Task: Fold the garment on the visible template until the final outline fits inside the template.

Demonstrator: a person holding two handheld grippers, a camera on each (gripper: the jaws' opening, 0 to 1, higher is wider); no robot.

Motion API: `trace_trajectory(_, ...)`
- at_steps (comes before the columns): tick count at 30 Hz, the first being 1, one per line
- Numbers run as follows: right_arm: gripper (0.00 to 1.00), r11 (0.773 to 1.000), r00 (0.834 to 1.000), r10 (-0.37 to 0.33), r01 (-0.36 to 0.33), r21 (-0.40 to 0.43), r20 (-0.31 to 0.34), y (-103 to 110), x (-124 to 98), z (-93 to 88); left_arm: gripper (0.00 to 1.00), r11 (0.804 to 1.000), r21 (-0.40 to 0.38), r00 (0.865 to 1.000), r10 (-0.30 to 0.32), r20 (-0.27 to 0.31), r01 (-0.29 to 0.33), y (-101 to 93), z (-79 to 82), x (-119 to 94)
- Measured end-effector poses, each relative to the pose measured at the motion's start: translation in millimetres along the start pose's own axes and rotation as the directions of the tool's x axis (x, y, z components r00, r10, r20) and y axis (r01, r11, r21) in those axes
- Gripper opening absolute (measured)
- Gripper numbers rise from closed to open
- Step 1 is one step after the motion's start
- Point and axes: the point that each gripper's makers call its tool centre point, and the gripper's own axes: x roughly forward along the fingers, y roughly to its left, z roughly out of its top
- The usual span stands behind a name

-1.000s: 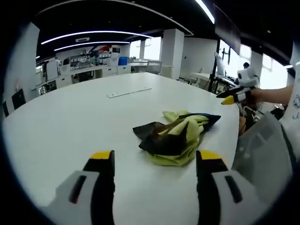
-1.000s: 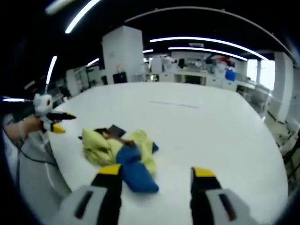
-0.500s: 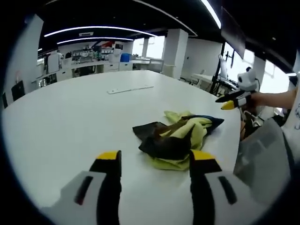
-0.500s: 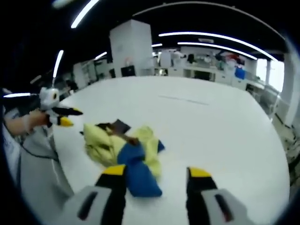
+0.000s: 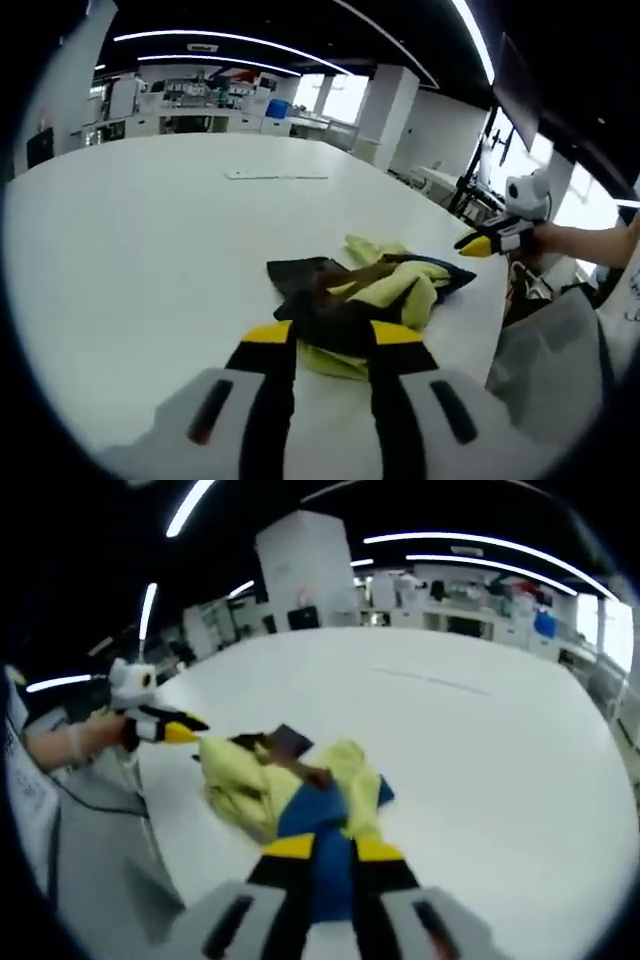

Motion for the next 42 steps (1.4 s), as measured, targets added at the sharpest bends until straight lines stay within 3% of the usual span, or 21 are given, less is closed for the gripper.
trace_trajectory(3, 0.08, 0.999, 0.999, 0.006, -0.007, -0.036, -0.049, -5.8, 7.3, -5.6, 0.20, 1.000, -0.012, 1.000, 0.001, -0.007, -0.001, 0.2, -1.3, 3.2)
trace_trajectory(7, 0.14, 0.997, 0.996, 0.070, -0.068, 0.038, -0.053, -3.7, 14.7, -2.8, 0.21, 1.000, -0.018, 1.000, -0.008, -0.016, 0.007, -2.3, -2.8, 6.2)
trace_trajectory(10, 0.12, 0.997, 0.994, 0.074, -0.074, -0.001, -0.085, -2.8, 22.0, -8.9, 0.21, 1.000, -0.018, 1.000, -0.012, -0.028, 0.012, -2.6, -6.1, 8.7)
trace_trajectory(15, 0.19, 0.996, 0.987, 0.084, -0.087, -0.010, -0.136, 4.2, 30.5, -24.2, 0.21, 0.999, -0.033, 0.999, -0.013, -0.036, 0.011, -1.9, -9.0, 13.5)
trace_trajectory(21, 0.28, 0.996, 0.987, 0.084, -0.084, 0.006, -0.140, 3.0, 32.9, -27.6, 0.21, 0.999, -0.033, 0.999, -0.021, -0.048, 0.019, -5.4, -11.9, 16.6)
trace_trajectory(27, 0.15, 0.991, 0.986, 0.116, -0.108, 0.074, -0.122, 6.5, 28.3, -26.4, 0.20, 0.999, -0.030, 0.999, -0.024, -0.047, 0.023, -5.4, -11.2, 17.2)
trace_trajectory(42, 0.00, 0.991, 0.989, 0.125, -0.120, 0.064, -0.074, 6.2, 10.8, -11.2, 0.18, 1.000, -0.009, 0.999, -0.013, -0.039, 0.013, -2.6, -3.4, 13.6)
